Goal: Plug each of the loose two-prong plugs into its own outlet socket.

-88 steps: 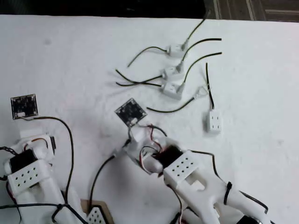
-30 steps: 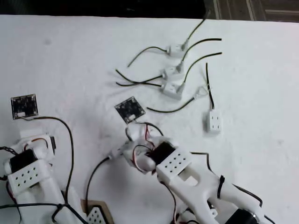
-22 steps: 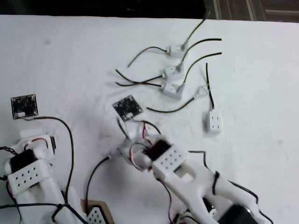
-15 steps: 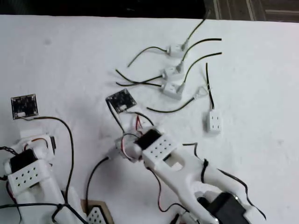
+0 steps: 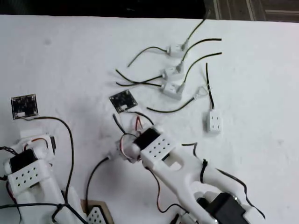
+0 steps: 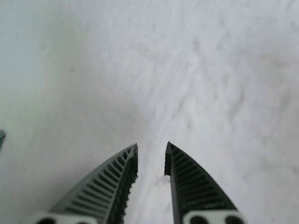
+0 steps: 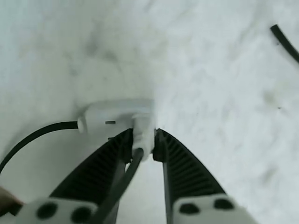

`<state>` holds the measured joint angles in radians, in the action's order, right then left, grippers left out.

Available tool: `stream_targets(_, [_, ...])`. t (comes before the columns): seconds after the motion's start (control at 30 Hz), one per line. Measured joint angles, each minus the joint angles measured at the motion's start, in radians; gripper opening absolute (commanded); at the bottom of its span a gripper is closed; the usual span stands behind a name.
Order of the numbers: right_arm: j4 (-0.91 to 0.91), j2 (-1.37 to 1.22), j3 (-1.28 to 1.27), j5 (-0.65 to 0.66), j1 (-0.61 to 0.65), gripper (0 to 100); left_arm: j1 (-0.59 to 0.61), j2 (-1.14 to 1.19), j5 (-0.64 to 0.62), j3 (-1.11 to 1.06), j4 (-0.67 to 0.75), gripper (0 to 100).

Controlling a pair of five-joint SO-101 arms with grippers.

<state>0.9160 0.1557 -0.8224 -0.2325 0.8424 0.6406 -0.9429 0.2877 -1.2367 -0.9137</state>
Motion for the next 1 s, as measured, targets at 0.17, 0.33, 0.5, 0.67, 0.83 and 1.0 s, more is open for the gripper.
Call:
stream_targets(0.17, [0.006, 0.0, 0.006, -0.051, 0.028, 2.6, 0.0, 0.0, 0.0, 0.0, 0.0, 11])
stream_targets(0.33, [0.011, 0.0, 0.006, -0.055, 0.034, 11.0, 0.0, 0.0, 0.0, 0.0, 0.0, 11])
stream_targets(0.5, [0.043, -0.068, -0.014, -0.057, 0.086, 5.9, 0.0, -0.002, 0.0, 0.0, 0.0, 11])
stream_targets(0.67, [0.054, -0.092, 0.005, -0.058, 0.078, 3.7, 0.0, -0.002, 0.0, 0.0, 0.0, 11])
stream_targets(0.83, [0.06, -0.092, 0.012, -0.058, 0.078, 9.5, 0.0, -0.002, 0.0, 0.0, 0.0, 11])
stream_targets(1.0, [0.11, -0.041, 0.014, -0.049, 0.092, 11.5, 0.0, -0.002, 0.0, 0.0, 0.0, 11])
